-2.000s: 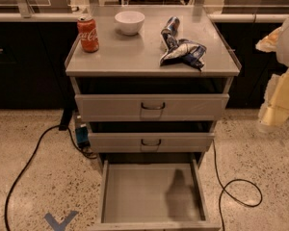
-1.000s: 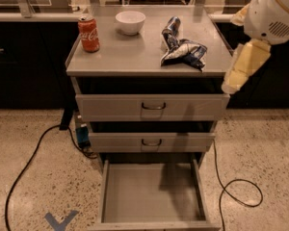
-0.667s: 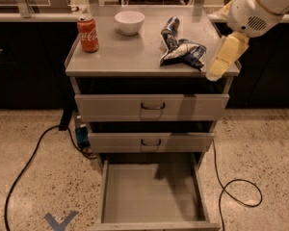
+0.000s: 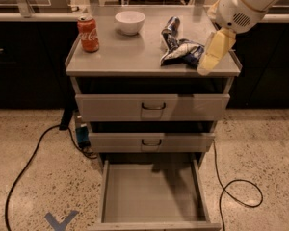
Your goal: Place blue chip bag into bottom drawer
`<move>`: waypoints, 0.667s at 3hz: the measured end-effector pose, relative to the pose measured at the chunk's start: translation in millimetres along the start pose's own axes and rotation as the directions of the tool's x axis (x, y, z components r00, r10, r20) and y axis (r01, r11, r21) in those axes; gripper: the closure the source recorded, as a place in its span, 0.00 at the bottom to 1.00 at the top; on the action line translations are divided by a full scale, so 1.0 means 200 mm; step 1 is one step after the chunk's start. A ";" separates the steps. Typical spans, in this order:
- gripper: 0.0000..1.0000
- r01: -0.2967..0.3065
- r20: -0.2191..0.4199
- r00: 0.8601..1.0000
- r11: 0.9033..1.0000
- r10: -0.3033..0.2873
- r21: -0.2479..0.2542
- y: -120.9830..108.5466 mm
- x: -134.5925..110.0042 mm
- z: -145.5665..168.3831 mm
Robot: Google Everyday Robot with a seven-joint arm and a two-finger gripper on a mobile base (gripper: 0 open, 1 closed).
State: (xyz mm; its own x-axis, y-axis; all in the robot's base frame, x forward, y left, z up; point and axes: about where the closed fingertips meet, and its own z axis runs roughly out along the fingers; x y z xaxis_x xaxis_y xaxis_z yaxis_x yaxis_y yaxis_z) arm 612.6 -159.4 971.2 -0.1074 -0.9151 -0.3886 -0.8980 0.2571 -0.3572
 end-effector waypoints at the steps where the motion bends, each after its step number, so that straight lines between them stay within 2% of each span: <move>1: 0.00 0.016 0.001 1.000 0.999 -0.016 0.041 -0.21 -0.02 0.13; 2: 0.00 -0.035 0.059 0.998 0.997 0.031 0.075 -0.38 0.02 0.27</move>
Offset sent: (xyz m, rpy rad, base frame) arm 0.1422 -0.0219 -0.0307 0.1544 -0.1268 -0.0923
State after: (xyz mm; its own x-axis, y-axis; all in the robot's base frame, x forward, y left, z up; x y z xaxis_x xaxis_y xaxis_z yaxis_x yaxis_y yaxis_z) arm 703.2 -165.5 950.9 -0.1096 -0.8867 -0.4491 -0.8593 0.3116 -0.4056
